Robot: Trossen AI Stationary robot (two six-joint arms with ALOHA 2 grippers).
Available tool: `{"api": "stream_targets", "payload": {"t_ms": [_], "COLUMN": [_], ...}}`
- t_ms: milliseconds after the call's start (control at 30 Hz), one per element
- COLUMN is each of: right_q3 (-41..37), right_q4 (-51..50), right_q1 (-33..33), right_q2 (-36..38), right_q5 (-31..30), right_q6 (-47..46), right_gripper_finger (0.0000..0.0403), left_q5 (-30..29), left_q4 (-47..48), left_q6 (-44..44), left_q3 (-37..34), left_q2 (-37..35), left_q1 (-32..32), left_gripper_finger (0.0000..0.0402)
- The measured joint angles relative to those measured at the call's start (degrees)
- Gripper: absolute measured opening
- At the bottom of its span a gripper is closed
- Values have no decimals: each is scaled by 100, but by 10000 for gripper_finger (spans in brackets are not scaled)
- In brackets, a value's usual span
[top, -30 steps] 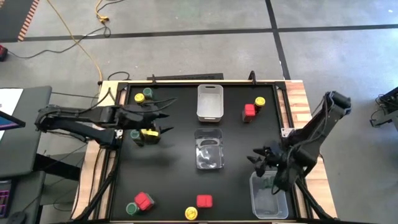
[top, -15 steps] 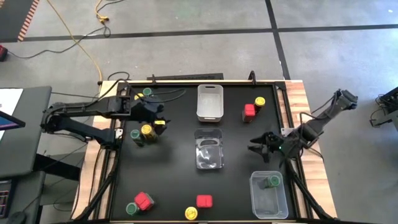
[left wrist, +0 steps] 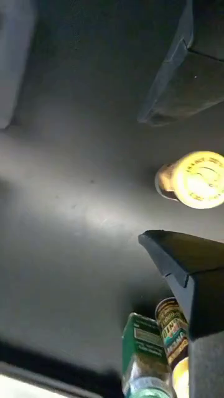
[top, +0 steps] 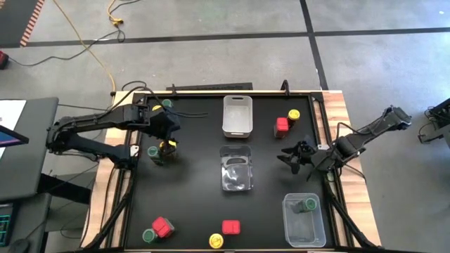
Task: Sort spices by type
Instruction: Put the middle left yellow seasoning bottle into the black bin
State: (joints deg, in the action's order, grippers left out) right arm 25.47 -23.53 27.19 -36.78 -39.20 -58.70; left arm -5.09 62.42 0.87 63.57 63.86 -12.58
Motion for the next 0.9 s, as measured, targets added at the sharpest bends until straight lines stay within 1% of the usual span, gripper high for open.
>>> {"api": "stream_targets", "payload": {"t_ms": [133,200,300,567,700,900], "right_q3": [0,0,0,0,0,0], "right_q4": [20,20,9,2,2,2], "right_q1": [-149,-201,-280,-412,-412,-410], "right_q2": [-1,1,1,1,1,1], "right_q5": [-1,-2,-2,-2,-2,-2], "right_q6": [64,70,73,77,75,73], "right_gripper_finger": [270,270,270,270,270,270], "left_q5": [265,296,363,362,309,272], "left_q4": [351,466,491,485,426,299], "left_q6": [-1194,-1479,-1653,-1535,-1125,-777], "left_q3": [-3,-9,-9,-9,-9,-9], "left_q2": [0,0,0,29,37,37], "left_q1": [-35,-35,-37,-138,-139,-139], "left_gripper_finger": [277,277,277,277,277,277]}}
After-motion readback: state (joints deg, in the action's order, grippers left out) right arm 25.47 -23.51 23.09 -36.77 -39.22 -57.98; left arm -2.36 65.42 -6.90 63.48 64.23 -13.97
